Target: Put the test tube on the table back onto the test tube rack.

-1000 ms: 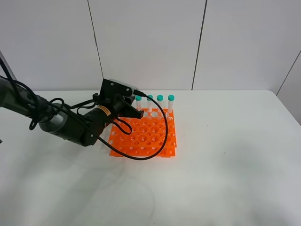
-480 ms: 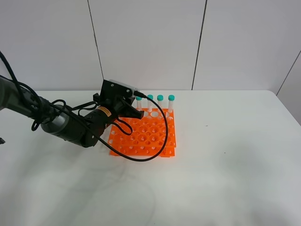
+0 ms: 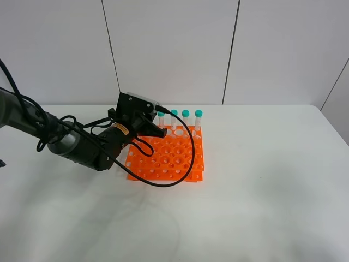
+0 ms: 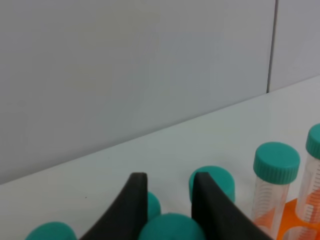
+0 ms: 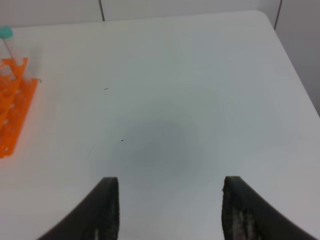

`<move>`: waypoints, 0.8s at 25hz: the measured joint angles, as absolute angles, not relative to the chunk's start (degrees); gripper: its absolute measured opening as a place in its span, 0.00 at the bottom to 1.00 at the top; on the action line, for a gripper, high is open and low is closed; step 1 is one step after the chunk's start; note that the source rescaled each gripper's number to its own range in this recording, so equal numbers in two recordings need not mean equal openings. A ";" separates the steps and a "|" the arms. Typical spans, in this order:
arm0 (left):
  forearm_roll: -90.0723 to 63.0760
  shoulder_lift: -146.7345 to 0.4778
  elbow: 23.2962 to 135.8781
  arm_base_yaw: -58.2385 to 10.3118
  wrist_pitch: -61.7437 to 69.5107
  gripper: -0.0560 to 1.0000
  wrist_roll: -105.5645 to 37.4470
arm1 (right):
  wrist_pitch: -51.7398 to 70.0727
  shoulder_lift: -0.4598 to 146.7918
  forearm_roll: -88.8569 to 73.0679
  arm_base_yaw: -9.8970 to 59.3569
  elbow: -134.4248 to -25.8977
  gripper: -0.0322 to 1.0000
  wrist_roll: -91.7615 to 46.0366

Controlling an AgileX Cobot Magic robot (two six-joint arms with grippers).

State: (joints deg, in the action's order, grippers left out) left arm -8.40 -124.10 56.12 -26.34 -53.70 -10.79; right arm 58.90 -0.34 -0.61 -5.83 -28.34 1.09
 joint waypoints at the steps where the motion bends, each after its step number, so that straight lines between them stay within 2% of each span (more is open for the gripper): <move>1: -8.40 -124.10 56.12 -26.34 -53.70 0.05 -10.79 | 58.90 -0.34 -0.61 -5.83 -28.34 0.76 1.09; 4: -8.40 -124.10 56.12 -26.34 -53.70 0.08 -10.79 | 58.90 -0.34 -0.61 -5.83 -28.34 0.76 1.09; 8: -8.10 -124.10 56.12 -26.52 -53.65 0.20 -10.79 | 58.90 -0.34 -0.61 -5.83 -28.34 0.76 1.09; 10: -8.03 -124.10 56.12 -26.52 -53.65 0.22 -10.79 | 58.90 -0.34 -0.61 -5.83 -28.34 0.76 1.09; 20: -7.95 -124.10 56.12 -26.52 -53.60 0.24 -10.79 | 58.90 -0.34 -0.61 -5.83 -28.34 0.76 1.09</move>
